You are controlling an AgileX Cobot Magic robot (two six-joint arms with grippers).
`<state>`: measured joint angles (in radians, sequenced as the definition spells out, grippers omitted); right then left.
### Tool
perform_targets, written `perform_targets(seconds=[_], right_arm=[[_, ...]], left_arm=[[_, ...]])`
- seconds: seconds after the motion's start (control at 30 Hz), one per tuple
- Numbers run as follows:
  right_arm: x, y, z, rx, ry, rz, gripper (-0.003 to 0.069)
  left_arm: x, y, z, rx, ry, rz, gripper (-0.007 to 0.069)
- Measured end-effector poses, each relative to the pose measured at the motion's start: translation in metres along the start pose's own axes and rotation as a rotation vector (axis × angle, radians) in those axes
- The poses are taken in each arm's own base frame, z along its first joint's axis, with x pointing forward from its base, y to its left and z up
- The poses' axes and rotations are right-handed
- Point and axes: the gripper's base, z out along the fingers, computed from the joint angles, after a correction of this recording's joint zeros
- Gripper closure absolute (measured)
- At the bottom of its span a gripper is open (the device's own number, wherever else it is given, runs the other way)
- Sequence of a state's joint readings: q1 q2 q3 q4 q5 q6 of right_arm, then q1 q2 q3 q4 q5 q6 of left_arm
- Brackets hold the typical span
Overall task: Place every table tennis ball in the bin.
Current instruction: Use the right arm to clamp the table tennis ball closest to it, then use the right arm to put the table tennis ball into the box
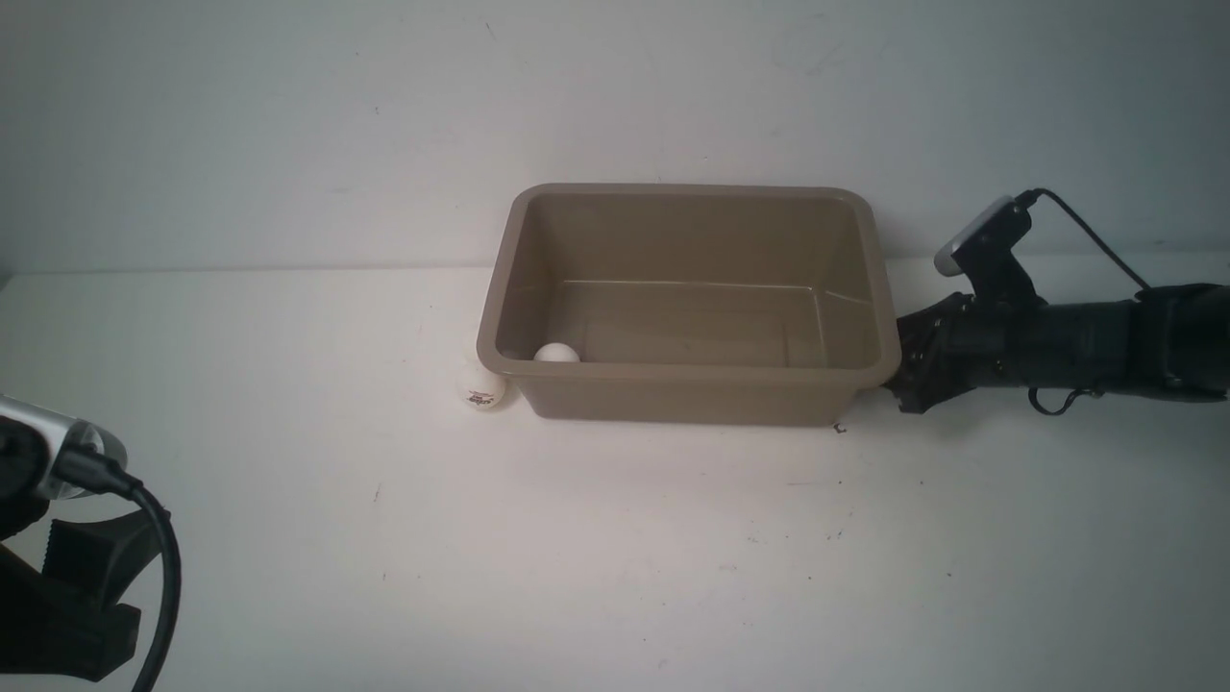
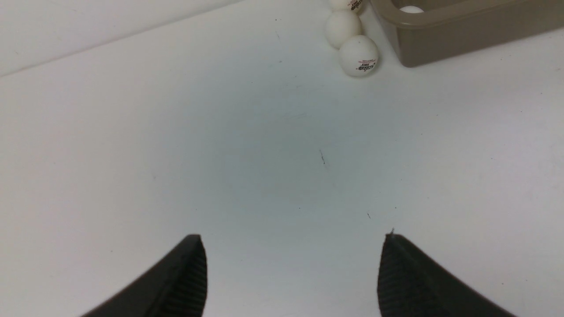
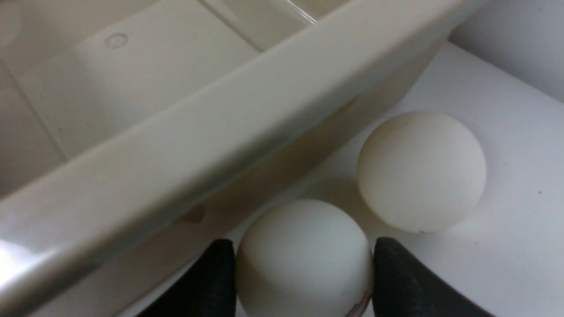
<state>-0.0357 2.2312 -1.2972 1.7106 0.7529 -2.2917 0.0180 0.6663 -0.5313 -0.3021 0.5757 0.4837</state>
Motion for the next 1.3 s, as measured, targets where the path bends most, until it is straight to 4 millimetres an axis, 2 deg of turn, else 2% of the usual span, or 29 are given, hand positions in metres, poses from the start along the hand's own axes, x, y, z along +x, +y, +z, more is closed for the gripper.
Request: perform_targets(seconds=[0.47,0.6,0.77,0.87,1.03,1.13,1.17,1.23,1.3], right_arm=[[-0.004,-0.001,-0.004,0.003,-0.004,-0.014,0.0296],[-0.014,-0.008,-0.020,0.017,-0.008,-0.027,0.0296],[-0.024,-0.030,-0.060,0.079,-0.007,-0.021,0.0296],[-0.026,-0.036,-0.075,0.063,-0.030,0.001,0.0296],[-0.042,-0.020,-0.082,-0.105,-0.150,-0.001,0.0296],[-0.062,0.004,-0.071,-0.222,-0.231,-0.006,0.0296],[-0.062,0.004,-0.071,-0.222,-0.231,-0.006,0.0296],[-0.072,0.020,-0.057,-0.236,-0.237,-0.013,0.0296],[-0.076,0.025,-0.049,-0.208,-0.226,-0.010,0.0296]], left_arm=[[0.000,0.000,0.000,0.000,0.000,0.000,0.0157],[0.000,0.000,0.000,0.000,0.000,0.000,0.0157],[0.000,0.000,0.000,0.000,0.000,0.000,0.0157],[0.000,0.000,0.000,0.000,0.000,0.000,0.0157],[0.000,0.000,0.000,0.000,0.000,0.000,0.0157],[0.000,0.000,0.000,0.000,0.000,0.000,0.0157],[0.000,0.000,0.000,0.000,0.000,0.000,0.0157],[0.000,0.000,0.000,0.000,0.000,0.000,0.0157],[0.000,0.000,0.000,0.000,0.000,0.000,0.0157]])
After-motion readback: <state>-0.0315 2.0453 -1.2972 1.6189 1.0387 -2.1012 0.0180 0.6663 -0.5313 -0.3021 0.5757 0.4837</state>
